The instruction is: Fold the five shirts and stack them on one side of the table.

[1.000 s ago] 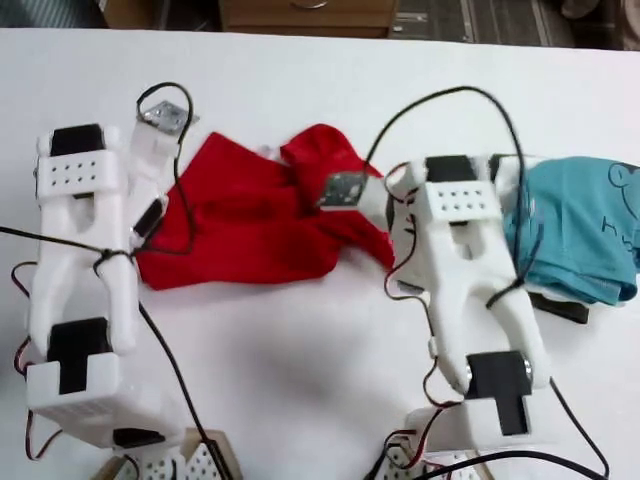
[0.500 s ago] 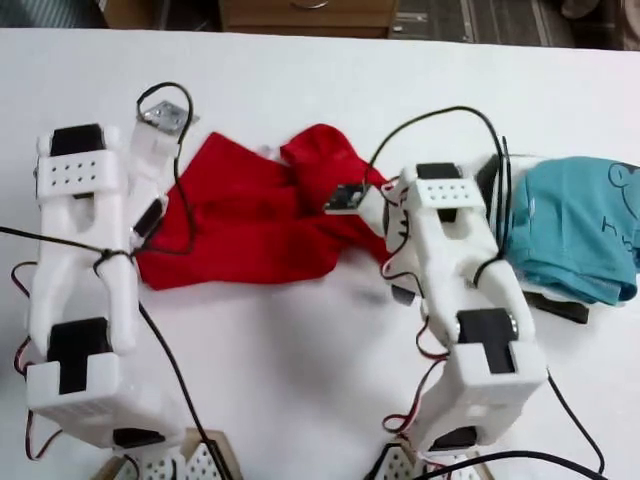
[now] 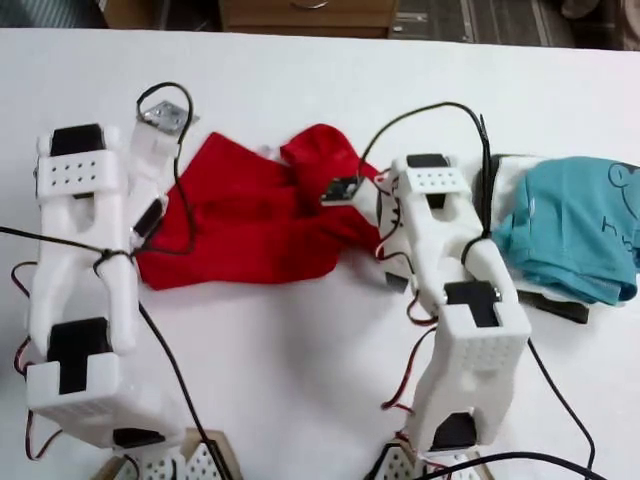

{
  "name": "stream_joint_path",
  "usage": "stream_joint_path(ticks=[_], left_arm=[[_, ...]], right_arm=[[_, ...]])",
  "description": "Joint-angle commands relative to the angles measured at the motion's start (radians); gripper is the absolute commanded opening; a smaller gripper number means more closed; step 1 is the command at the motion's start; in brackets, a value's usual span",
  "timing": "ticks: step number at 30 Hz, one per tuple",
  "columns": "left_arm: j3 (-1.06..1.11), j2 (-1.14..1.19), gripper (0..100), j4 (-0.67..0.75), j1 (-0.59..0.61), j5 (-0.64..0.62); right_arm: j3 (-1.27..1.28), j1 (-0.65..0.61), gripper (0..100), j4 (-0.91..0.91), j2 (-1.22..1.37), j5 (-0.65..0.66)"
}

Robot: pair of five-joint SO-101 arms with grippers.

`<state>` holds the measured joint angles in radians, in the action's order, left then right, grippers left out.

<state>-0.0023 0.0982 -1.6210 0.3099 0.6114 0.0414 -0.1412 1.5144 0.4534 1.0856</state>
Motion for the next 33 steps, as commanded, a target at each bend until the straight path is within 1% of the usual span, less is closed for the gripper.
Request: stream_joint_path(ticks=[1, 6, 10, 16, 21, 27, 29, 31, 33], left_arm=[[-0.041, -0.06, 2, 0.003, 0.011, 0.006], [-0.041, -0.06, 2, 0.028, 0.011, 0.006], [-0.041, -0.06, 2, 0.028, 0.008, 0.006], [-0.042, -0.06, 2, 0.028, 0.006, 0.006], [-0.045, -0.06, 2, 0.028, 0.006, 0.006], [-0.041, -0.058, 2, 0.028, 0.006, 0.006], [-0.041, -0.058, 2, 0.028, 0.008, 0.006], [-0.041, -0.058, 2, 0.028, 0.009, 0.006], [-0.041, -0.058, 2, 0.028, 0.011, 0.006]], right_arm=[[-0.031, -0.001, 28.3, 0.007, 0.001, 0.0], [-0.029, -0.005, 12.9, 0.039, -0.05, 0.0], [-0.028, -0.001, 8.7, 0.05, -0.097, 0.0], [-0.028, -0.004, 8.7, 0.088, -0.153, 0.0], [-0.025, -0.008, 8.7, 0.085, -0.142, 0.0], [-0.026, -0.051, 8.7, 0.085, -0.099, -0.002], [-0.031, -0.067, 9.1, 0.081, -0.094, -0.026], [-0.029, -0.073, 12.1, 0.054, -0.093, -0.06], [-0.026, -0.073, 17.3, 0.033, -0.091, -0.086]])
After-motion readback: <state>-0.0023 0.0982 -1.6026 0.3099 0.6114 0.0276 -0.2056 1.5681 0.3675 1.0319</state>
